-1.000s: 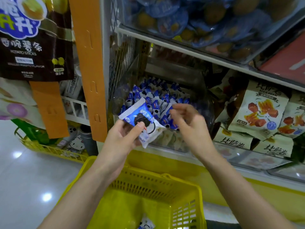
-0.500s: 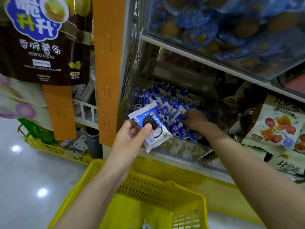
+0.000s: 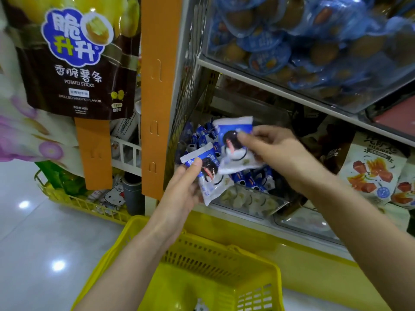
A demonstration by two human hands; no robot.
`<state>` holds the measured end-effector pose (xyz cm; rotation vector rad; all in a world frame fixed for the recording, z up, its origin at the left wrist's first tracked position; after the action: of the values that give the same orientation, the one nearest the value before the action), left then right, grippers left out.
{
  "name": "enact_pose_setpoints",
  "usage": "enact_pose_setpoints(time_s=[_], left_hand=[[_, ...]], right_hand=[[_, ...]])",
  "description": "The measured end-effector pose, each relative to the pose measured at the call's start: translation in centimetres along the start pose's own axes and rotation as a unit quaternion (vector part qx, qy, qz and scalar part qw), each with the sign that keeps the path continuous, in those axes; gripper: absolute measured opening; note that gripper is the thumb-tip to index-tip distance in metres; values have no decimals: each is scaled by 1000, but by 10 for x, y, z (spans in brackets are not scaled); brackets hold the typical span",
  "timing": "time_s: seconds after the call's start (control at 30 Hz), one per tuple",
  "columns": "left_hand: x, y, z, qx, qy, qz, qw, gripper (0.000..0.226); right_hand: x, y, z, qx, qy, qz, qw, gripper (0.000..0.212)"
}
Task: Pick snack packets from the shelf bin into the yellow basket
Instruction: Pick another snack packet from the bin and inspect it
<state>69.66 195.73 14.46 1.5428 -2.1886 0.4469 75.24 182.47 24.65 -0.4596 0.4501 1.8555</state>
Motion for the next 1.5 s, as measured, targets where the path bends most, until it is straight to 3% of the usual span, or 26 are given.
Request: enact_pose_setpoints(time_s=[0.2,0.33,0.47,0.6,0.77,0.87,0.93,1.0,1.17,1.5], left_hand=[[13,6,-2,8,-51,42,998,53],[8,7,-7,16,-84,17,996,54],[8,7,-6,10,-80,26,996,62],[7,6,-6,7,-62,41,997,61],[1,4,-3,-1,-57,18,998,55],[-17,4,-4,6,-65,-40,997,35],[-24,3,-6,8,-70,-64,995,29],[-24,1,-7,7,-70,-62,996,28],[-19,0,-5,0,-70,-40,997,29],[-18,0,-4,-10,-83,-36,996,27]], right_hand=[[60,22,11,-53,75,80,993,21],[38,21,9,-50,138,12,989,22],[53,16,-25,48,60,134,988,35],[57,19,-29,40,-54,176,982,12],[41,12,-38,62,-93,131,985,10],[-2,-4,-42,54,-89,18,994,16],[-37,-13,-47,46,-22,-91,995,19],[-50,-24,-53,54,97,-138,984,18],[-35,-50,-86,160,271,-68,947,20],[-32,-49,-89,245,342,37,907,30]])
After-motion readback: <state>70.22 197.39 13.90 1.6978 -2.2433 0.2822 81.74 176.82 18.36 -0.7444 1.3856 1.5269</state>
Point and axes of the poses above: each hand's wrist, its own y-axis away from the middle knuckle, its own x-axis out of the palm, z = x × y, the point moved 10 cm from there along -y, towards the middle knuckle, and after that the axes turned 13 degrees about z, right-handed, at the moved point
